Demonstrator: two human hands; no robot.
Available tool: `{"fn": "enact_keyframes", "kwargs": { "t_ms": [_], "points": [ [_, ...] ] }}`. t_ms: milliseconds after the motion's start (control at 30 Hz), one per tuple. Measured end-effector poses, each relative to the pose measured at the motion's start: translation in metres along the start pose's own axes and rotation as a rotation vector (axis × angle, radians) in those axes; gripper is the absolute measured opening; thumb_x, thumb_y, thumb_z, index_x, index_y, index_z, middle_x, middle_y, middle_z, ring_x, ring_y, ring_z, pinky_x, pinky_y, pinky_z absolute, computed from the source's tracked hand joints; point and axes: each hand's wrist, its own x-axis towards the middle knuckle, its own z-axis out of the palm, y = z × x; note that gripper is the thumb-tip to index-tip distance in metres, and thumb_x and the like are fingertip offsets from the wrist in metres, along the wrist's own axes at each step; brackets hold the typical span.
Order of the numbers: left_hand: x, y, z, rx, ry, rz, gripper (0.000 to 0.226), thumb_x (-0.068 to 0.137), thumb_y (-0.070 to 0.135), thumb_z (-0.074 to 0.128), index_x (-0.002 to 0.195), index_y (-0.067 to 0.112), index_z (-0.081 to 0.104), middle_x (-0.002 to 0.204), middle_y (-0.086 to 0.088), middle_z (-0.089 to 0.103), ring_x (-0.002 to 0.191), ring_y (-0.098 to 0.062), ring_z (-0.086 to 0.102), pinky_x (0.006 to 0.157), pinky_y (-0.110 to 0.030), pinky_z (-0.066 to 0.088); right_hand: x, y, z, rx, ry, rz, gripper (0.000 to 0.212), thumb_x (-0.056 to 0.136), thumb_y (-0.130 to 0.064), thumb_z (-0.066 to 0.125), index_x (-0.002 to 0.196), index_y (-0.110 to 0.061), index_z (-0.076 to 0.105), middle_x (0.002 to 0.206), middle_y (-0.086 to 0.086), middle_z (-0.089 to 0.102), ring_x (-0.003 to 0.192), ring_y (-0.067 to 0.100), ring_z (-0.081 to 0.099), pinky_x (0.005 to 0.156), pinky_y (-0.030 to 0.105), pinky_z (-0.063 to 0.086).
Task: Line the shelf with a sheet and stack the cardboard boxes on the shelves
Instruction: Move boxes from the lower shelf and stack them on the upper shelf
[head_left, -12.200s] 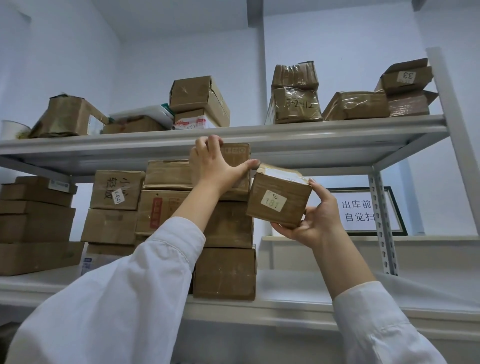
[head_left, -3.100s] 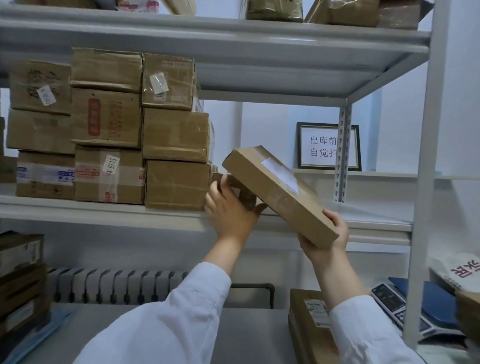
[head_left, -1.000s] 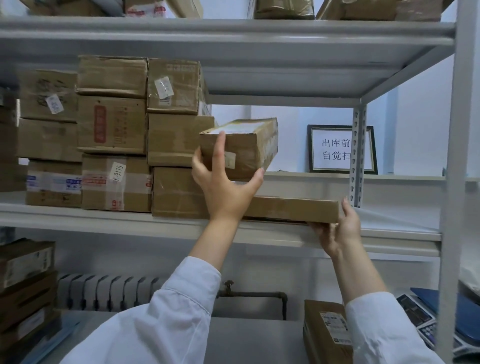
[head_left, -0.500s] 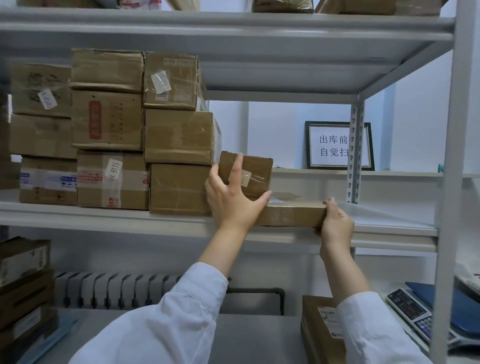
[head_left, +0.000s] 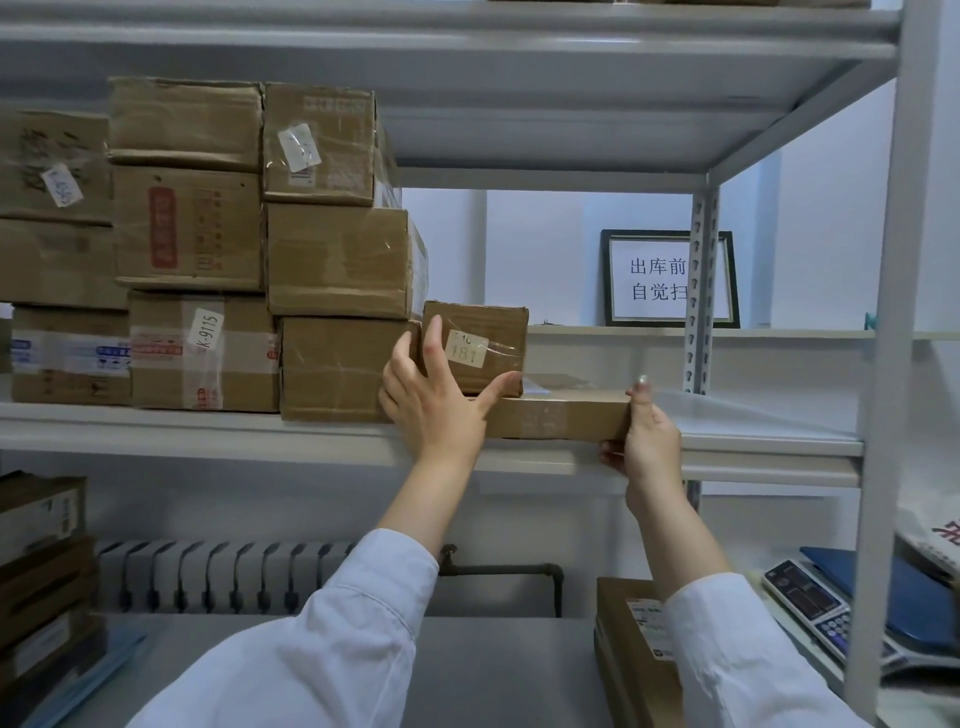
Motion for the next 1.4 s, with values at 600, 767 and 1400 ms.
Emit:
{"fn": "enact_keyframes", "kwargs": {
  "t_ms": [600,767,1400],
  "points": [
    [0.000,-0.011,0.016,-0.001,0.110,0.022,0.065,0.088,0.070,0.022,0.124,0.017,0.035,0.121,-0.019,0.057,0.104,-0.039,0.057,0.084,-0.045,0.045,-0.010,0.021,-0.038,0.079,0.011,0.024,0.026,0.100,-0.035,0.042,0.096,-0.015,0.058,0.087,-0.002,0.062,0.054,0.008,0.053,0.050,0.018,0.044],
    [-0.008,-0.007,0.017,-0.010,0.190,-0.030,0.044,0.094,0.051,0.034,0.123,0.018,0.036,0.125,-0.018,0.055,0.109,-0.037,0.053,0.088,-0.047,0.042,-0.012,0.026,-0.052,0.043,-0.039,0.067,0.030,0.101,-0.032,0.040,0.088,-0.016,0.061,0.079,0.000,0.062,0.044,0.003,0.052,0.049,0.017,0.043],
    [-0.135,0.069,0.019,-0.992,-0.280,-1.299,0.022,0.087,0.006,0.049,0.066,0.014,0.049,0.057,0.001,0.043,0.046,-0.010,0.033,0.038,-0.018,0.023,-0.005,0.065,-0.094,-0.215,-0.407,0.199,0.013,0.096,-0.017,0.053,0.091,-0.019,0.065,0.083,-0.001,0.065,0.060,0.010,0.055,0.054,0.018,0.045]
  ]
}}
